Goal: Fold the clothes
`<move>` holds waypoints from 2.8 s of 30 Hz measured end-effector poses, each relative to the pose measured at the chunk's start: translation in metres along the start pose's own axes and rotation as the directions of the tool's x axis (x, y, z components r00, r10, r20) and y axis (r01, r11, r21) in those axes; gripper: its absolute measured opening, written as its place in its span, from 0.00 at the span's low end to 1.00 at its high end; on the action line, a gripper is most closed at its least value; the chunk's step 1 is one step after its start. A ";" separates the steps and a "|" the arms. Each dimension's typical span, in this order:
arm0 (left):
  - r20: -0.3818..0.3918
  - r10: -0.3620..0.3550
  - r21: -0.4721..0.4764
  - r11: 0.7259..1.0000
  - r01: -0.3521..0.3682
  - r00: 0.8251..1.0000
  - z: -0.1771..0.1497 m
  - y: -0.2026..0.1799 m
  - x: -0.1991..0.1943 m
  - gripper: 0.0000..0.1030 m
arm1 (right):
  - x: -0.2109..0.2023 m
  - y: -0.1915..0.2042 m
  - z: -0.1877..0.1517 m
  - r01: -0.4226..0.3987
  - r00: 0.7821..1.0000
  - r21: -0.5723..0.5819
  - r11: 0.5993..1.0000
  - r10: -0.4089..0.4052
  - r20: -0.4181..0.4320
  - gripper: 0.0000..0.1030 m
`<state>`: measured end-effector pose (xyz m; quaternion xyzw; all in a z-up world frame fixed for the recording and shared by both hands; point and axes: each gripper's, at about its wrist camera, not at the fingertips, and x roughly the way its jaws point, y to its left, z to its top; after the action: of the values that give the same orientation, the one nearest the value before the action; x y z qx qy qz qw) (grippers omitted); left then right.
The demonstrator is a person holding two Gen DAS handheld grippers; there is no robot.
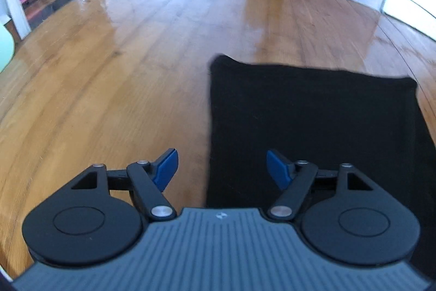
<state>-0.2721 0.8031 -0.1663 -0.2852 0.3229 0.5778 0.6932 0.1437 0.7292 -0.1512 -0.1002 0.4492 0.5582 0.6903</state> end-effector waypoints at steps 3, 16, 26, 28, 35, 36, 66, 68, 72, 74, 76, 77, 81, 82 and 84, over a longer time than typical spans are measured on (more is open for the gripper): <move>0.001 -0.026 -0.007 1.000 0.026 1.000 -0.008 -0.011 -0.023 0.69 | -0.030 -0.004 -0.020 -0.064 0.996 -0.027 0.998 0.062 -0.063 0.71; -0.134 -0.156 -0.094 0.985 0.144 0.979 -0.112 -0.038 -0.089 0.70 | -0.173 -0.043 -0.139 -0.105 0.984 -0.002 0.994 0.103 -0.145 0.71; -0.140 -0.253 0.163 0.948 0.274 0.957 -0.161 -0.092 -0.126 0.70 | -0.195 -0.066 -0.242 -0.292 0.921 0.336 0.896 0.358 -0.154 0.72; -0.154 -0.243 0.211 0.939 0.272 0.958 -0.170 -0.100 -0.130 0.70 | -0.187 -0.047 -0.246 -0.252 0.939 0.237 0.938 0.297 -0.175 0.72; -0.093 -0.315 0.138 0.935 0.326 0.944 -0.170 -0.086 -0.145 0.70 | -0.244 -0.009 -0.222 -0.118 0.986 -0.050 0.992 0.123 0.113 0.00; -0.093 -0.326 0.123 0.934 0.336 0.941 -0.168 -0.086 -0.149 0.70 | -0.249 -0.012 -0.224 -0.077 0.990 -0.045 0.996 0.082 0.116 0.00; -0.150 -0.449 0.544 0.706 0.452 0.881 -0.257 -0.277 -0.146 0.78 | -0.218 -0.176 -0.164 0.210 0.978 0.428 0.879 -0.195 -0.080 0.63; -0.135 -0.440 0.549 0.713 0.436 0.888 -0.256 -0.284 -0.144 0.63 | -0.227 -0.185 -0.156 0.269 0.961 0.439 0.857 -0.271 -0.059 0.63; -0.123 -0.425 0.534 0.733 0.421 0.897 -0.250 -0.286 -0.143 0.32 | -0.226 -0.207 -0.138 0.324 0.936 0.512 0.796 -0.348 -0.052 0.67; -0.136 -0.429 0.494 0.752 0.436 0.893 -0.243 -0.282 -0.141 0.19 | -0.211 -0.216 -0.131 0.308 0.944 0.548 0.777 -0.323 -0.072 0.68; -0.153 -0.456 0.414 0.776 0.476 0.877 -0.236 -0.271 -0.137 0.15 | -0.193 -0.216 -0.128 0.334 0.935 0.557 0.760 -0.343 -0.093 0.70; -0.159 -0.478 0.375 0.781 0.500 0.864 -0.233 -0.265 -0.133 0.13 | -0.190 -0.211 -0.126 0.357 0.923 0.528 0.771 -0.378 -0.072 0.75; -0.164 -0.526 0.327 0.769 0.549 0.834 -0.228 -0.250 -0.125 0.08 | -0.166 -0.180 -0.123 0.470 0.877 0.288 0.834 -0.479 -0.044 0.63; -0.162 -0.535 0.336 0.760 0.556 0.829 -0.226 -0.251 -0.127 0.07 | -0.160 -0.172 -0.122 0.496 0.864 0.225 0.838 -0.503 -0.032 0.35; -0.158 -0.552 0.353 0.743 0.569 0.819 -0.224 -0.251 -0.131 0.06 | -0.159 -0.157 -0.116 0.512 0.856 0.105 0.853 -0.516 0.018 0.08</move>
<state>-0.0670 0.5080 -0.1998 -0.2395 0.3441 0.2616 0.8694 0.2236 0.4907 -0.1590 -0.1706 0.4168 0.3334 0.8283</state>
